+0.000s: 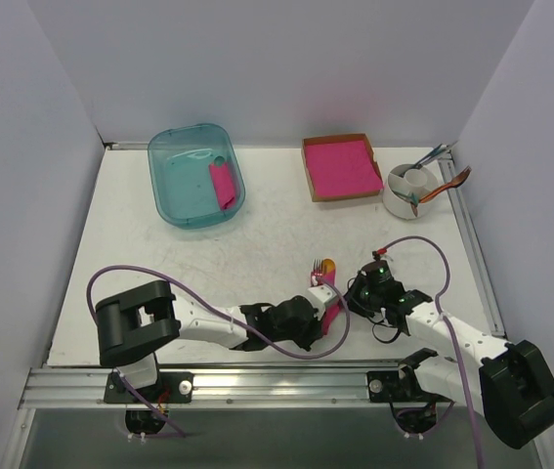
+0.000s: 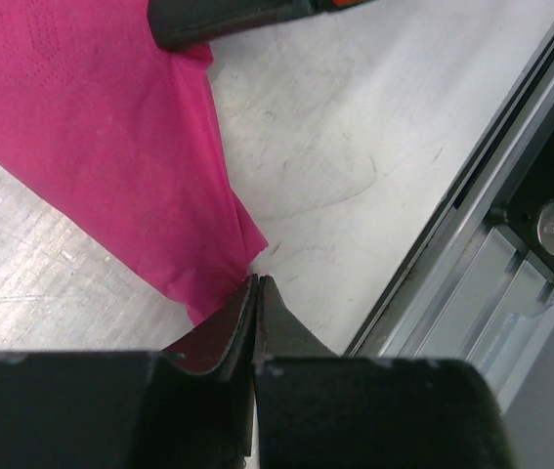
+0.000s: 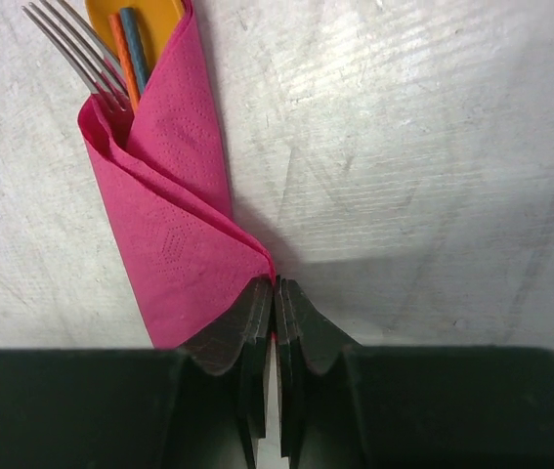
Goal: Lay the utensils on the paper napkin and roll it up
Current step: Roll the napkin at the center of the board.
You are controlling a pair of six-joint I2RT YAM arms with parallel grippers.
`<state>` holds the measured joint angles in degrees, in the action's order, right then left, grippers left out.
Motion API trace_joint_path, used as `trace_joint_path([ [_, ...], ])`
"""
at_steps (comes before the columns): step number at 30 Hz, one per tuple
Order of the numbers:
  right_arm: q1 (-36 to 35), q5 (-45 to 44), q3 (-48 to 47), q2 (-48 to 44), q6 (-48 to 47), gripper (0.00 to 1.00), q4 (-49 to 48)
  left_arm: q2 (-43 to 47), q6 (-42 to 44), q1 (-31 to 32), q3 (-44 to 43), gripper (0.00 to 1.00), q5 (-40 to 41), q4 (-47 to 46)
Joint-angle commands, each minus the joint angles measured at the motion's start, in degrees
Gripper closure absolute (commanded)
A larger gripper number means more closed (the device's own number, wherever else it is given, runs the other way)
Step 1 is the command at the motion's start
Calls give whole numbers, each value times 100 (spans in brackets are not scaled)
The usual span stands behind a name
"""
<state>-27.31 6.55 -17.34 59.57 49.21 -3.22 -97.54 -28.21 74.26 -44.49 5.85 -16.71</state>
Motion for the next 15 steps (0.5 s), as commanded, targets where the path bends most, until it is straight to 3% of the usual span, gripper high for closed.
trace_joint_path([
  [1, 68, -312, -339, 28, -271, 93, 208, -11, -71, 36, 28, 96, 144, 229],
  [7, 68, -321, -410, 81, -360, 98, 226, 85, -264, 27, 45, 96, 373, 493],
  [15, 77, -294, -165, -103, -175, 100, 217, 858, -229, -17, -147, 95, 452, 896],
])
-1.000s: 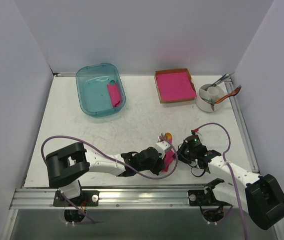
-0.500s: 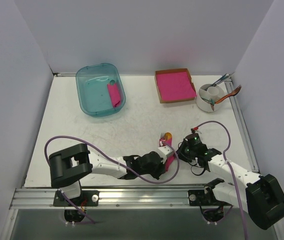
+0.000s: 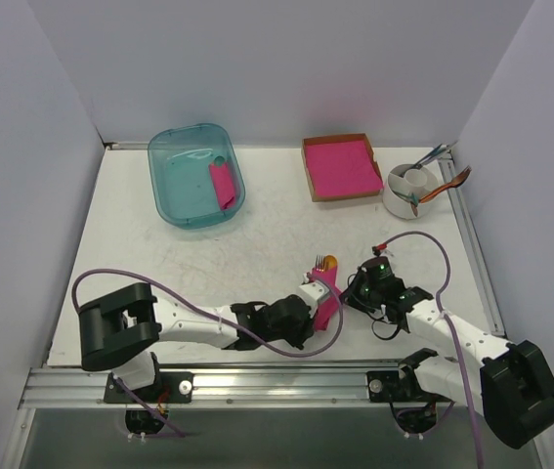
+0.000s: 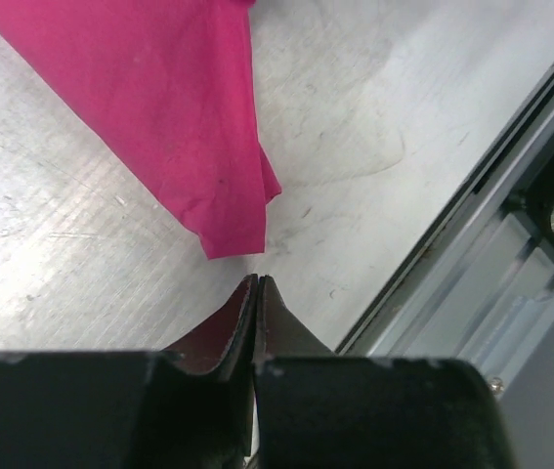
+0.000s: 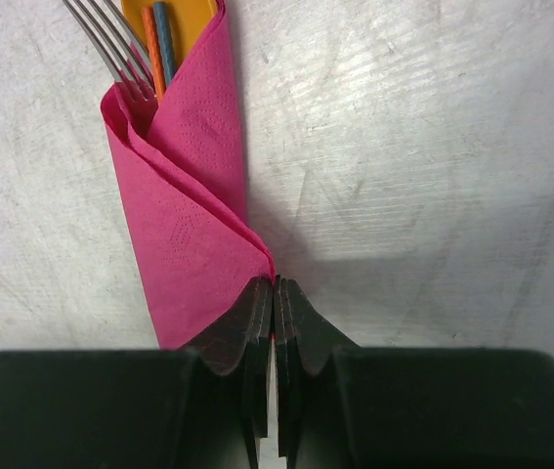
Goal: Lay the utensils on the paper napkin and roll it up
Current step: Roll the napkin at the center of the board.
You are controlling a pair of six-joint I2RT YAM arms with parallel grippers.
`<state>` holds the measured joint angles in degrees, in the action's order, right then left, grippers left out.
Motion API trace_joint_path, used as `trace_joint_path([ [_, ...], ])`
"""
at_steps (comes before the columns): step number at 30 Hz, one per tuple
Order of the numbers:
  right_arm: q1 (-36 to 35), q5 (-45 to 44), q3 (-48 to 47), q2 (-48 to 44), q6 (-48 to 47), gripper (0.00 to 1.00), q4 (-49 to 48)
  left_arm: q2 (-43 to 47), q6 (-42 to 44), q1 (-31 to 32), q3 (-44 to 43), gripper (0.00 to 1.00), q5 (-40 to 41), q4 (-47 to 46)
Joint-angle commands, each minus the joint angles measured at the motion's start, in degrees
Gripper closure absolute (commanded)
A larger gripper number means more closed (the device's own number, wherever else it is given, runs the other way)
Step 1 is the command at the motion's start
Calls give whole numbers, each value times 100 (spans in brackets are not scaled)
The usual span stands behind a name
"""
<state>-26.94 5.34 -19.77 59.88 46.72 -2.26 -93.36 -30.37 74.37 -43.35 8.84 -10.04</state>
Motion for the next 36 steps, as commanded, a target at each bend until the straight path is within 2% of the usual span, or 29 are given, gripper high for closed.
trace_joint_path([
  [1, 40, -191, 105, -169, 92, 100, 121, 494, 13, -36, -305, 95, 188, 327],
  [3, 40, -183, 183, -274, 127, 100, 138, 608, 5, -98, -454, 94, 284, 573],
  [6, 40, -183, 280, -371, 188, 100, 147, 670, -65, -299, -647, 89, 346, 880],
  [9, 40, -148, 351, -398, 241, 100, 129, 626, -83, -466, -841, 71, 408, 1222],
  [11, 31, -139, 404, -424, 250, 100, 103, 443, -48, -511, -1148, 52, 565, 1530],
  [14, 40, -130, 439, -416, 267, 100, 77, 179, 22, -529, -1518, 38, 663, 1733],
  [23, 39, -174, 500, -556, 346, 100, 190, -805, -83, -371, -1755, 32, 680, 1567],
  [29, 40, -499, 474, -758, 479, 100, 560, -1096, -136, -283, -1870, 31, 777, 1611],
  [36, 40, -438, 509, -574, 487, 100, 437, -1219, -127, -195, -2063, 27, 909, 1716],
])
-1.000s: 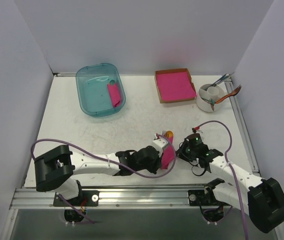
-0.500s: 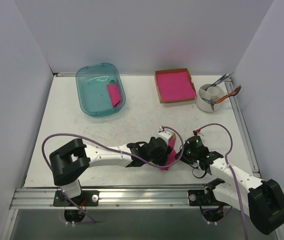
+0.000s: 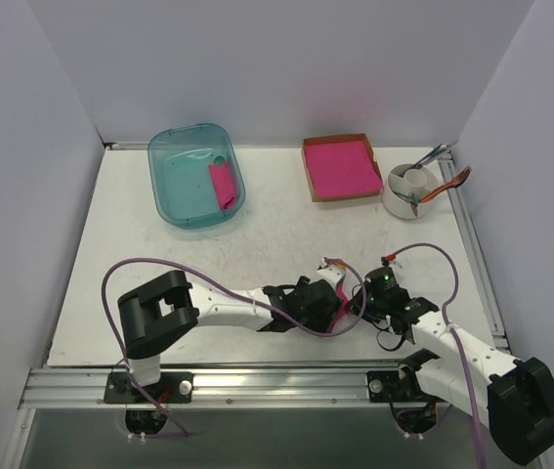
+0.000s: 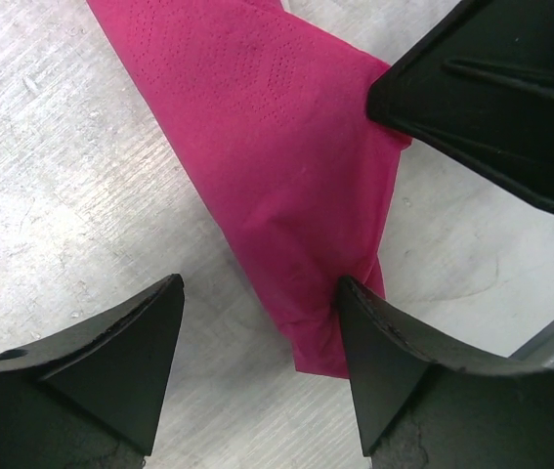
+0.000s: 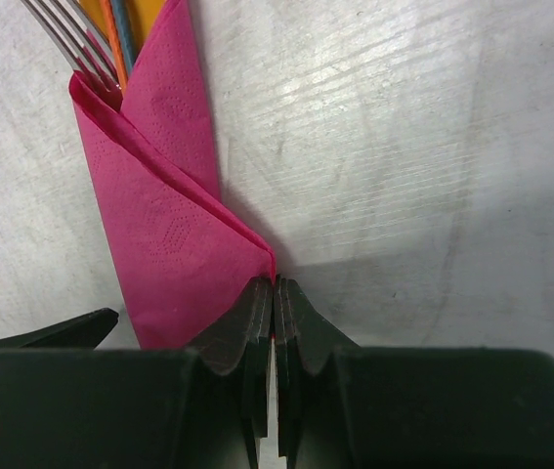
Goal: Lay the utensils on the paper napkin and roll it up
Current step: Roll the napkin at the center of the board.
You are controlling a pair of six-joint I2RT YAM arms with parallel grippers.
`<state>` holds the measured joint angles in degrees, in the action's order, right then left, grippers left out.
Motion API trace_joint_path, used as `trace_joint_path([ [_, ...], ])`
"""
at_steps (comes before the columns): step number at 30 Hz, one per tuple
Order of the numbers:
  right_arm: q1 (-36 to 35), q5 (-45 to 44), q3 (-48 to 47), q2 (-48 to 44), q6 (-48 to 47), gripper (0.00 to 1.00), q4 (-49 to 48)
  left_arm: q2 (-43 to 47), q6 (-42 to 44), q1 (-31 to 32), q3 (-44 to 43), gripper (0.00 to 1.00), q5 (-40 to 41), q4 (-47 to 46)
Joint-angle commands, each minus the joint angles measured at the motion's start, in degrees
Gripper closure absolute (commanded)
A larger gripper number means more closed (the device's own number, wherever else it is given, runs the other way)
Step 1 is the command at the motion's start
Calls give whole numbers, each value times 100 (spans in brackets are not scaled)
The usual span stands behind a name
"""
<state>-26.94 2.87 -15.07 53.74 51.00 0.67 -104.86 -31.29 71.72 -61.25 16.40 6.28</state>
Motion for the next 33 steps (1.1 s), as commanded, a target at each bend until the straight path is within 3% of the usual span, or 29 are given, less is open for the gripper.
trace_joint_path([
  [1, 48, -182, 48, 23, 59, 100, 144, -87, -35, 79, -308, 27, 179, 101],
  [14, 40, -208, -22, -12, 33, 100, 223, -227, -62, 184, -238, 24, 205, 83],
  [18, 40, -270, -189, -21, -55, 89, 381, -360, -202, 175, -212, 25, 267, 215],
  [24, 57, -428, -347, 14, -73, 82, 434, -351, -281, 175, -45, 25, 267, 233],
  [27, 57, -490, -435, 14, -90, 66, 434, -360, -281, 175, 17, 25, 267, 233],
  [33, 66, -586, -734, 224, -327, 55, 233, -334, -255, 175, 96, 26, 214, 163],
])
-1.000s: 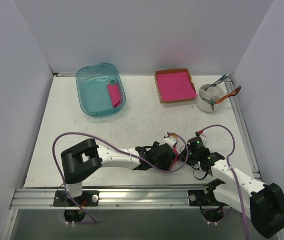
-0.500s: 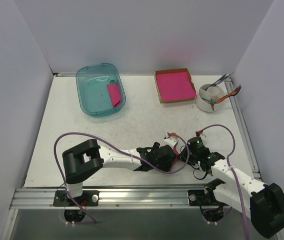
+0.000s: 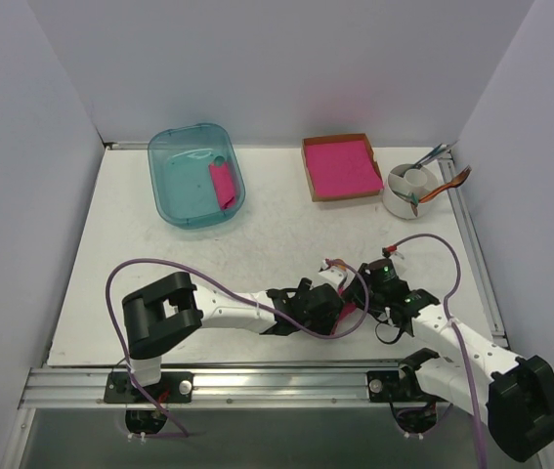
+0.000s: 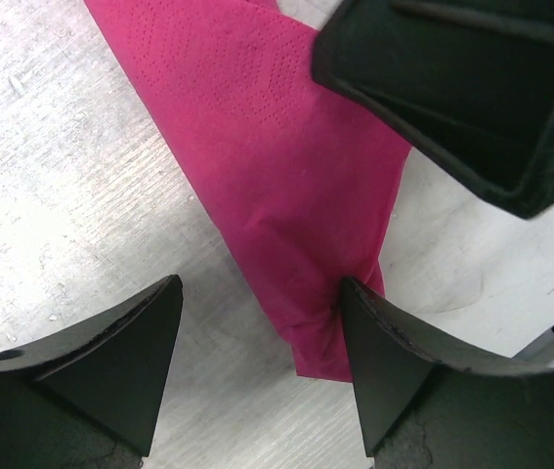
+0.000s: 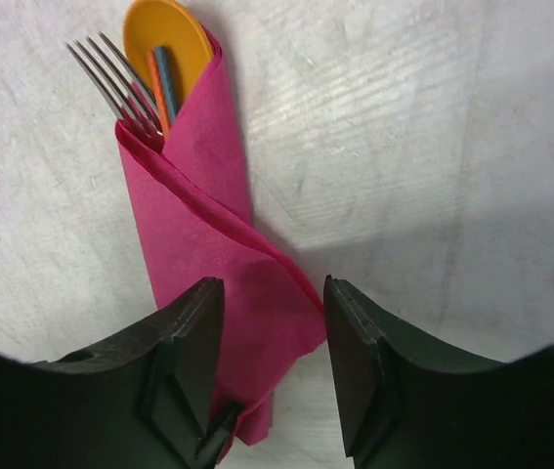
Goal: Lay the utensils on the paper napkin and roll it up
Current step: Roll the napkin at the center of the board.
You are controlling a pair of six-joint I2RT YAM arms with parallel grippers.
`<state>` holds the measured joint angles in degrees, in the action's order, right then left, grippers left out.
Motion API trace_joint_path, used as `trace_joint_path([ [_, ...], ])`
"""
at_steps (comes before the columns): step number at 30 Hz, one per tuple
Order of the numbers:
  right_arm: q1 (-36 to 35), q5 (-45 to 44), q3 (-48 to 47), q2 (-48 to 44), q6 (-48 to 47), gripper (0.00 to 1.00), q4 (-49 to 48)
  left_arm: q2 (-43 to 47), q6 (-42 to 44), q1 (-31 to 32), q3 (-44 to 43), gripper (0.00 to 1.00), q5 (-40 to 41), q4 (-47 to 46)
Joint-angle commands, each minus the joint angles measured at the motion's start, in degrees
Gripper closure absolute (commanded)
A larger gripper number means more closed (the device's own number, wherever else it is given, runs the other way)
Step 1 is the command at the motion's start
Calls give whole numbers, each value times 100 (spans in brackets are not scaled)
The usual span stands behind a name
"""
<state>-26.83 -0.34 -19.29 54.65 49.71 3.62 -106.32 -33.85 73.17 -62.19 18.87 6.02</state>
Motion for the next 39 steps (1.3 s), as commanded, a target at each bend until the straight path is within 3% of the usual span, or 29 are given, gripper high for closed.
trace_joint_path([
  [1, 55, -265, -365, 290, -251, 52, -133, -178, 1, 31, 199, 25, -50, 163],
  [8, 81, -54, -690, 897, -743, 41, -669, -135, 27, 5, 287, 26, -191, 4],
  [23, 152, 138, -989, 1970, -1245, 48, -898, -46, 62, -48, 410, 26, -270, -128],
  [27, 152, 157, -919, 1900, -1192, 56, -854, -3, 97, -101, 454, 26, -340, -171],
  [31, 152, 157, -849, 1838, -1131, 70, -810, 59, 133, -153, 550, 26, -437, -294],
  [36, 152, 157, -849, 1777, -1095, 78, -713, 103, 203, -180, 612, 26, -525, -356],
  [39, 152, 174, -787, 1689, -1008, 92, -705, 156, 281, -180, 665, 26, -604, -400],
])
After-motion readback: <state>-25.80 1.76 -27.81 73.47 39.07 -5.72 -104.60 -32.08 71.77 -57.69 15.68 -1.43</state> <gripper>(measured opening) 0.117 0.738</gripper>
